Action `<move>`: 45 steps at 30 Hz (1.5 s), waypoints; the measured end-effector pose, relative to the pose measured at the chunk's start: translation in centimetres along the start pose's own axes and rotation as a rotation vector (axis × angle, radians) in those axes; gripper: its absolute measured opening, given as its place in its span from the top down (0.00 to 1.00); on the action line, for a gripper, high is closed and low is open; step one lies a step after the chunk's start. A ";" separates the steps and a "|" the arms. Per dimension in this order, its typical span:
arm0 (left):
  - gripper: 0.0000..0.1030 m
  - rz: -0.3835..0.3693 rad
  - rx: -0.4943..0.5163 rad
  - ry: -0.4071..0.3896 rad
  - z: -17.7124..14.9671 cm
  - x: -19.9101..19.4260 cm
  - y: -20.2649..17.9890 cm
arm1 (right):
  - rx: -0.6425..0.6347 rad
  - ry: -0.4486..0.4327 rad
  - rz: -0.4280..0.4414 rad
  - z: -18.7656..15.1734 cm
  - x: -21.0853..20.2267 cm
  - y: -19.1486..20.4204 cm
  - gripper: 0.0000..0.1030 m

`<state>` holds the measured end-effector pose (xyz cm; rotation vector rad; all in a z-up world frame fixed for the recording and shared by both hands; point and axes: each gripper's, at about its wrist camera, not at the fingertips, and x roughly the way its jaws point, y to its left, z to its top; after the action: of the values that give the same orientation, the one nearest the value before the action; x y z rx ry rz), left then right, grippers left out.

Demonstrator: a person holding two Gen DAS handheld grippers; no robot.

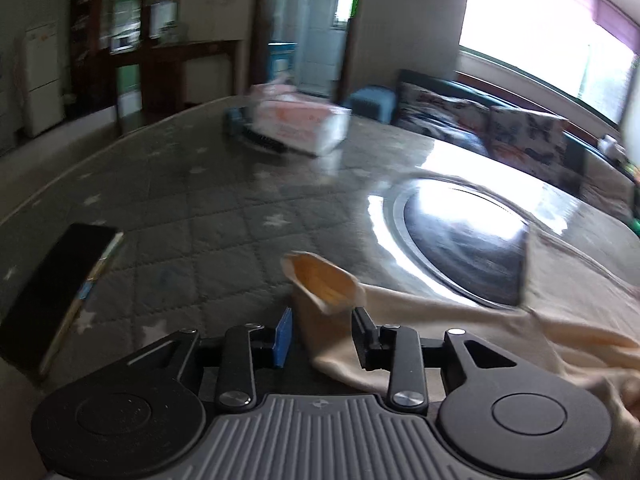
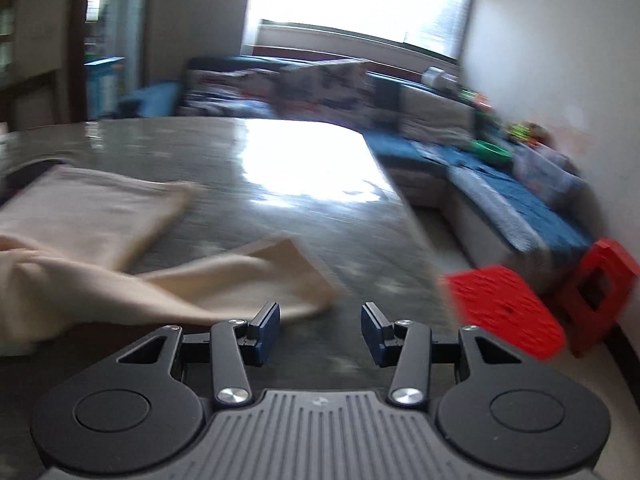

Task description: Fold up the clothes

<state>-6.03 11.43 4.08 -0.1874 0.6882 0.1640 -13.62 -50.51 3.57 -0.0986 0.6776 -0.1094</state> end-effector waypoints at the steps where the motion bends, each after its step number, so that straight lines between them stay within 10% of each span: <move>1: 0.66 -0.032 0.030 -0.004 -0.2 -0.4 -0.7 | -0.015 -0.006 0.044 0.2 -0.3 0.9 0.56; 17: 0.52 -0.544 0.488 -0.016 -4.4 -4.0 -15.4 | -0.356 -0.018 0.539 2.1 -3.5 16.1 0.63; 28: 0.54 -0.585 0.686 0.000 -7.1 -3.4 -17.5 | -0.456 0.022 0.559 0.8 -2.0 19.7 0.73; 34: 0.91 -0.586 0.763 -0.058 -8.0 -3.7 -18.1 | -0.454 0.014 0.529 0.6 -1.9 19.6 0.96; 45: 0.94 -0.694 0.723 -0.086 -7.4 -7.4 -14.4 | -0.536 -0.007 0.656 0.1 -7.5 18.1 0.98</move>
<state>-13.20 -4.91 4.91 0.2800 0.5268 -0.7330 -18.09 -31.57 5.96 -0.3842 0.6897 0.7066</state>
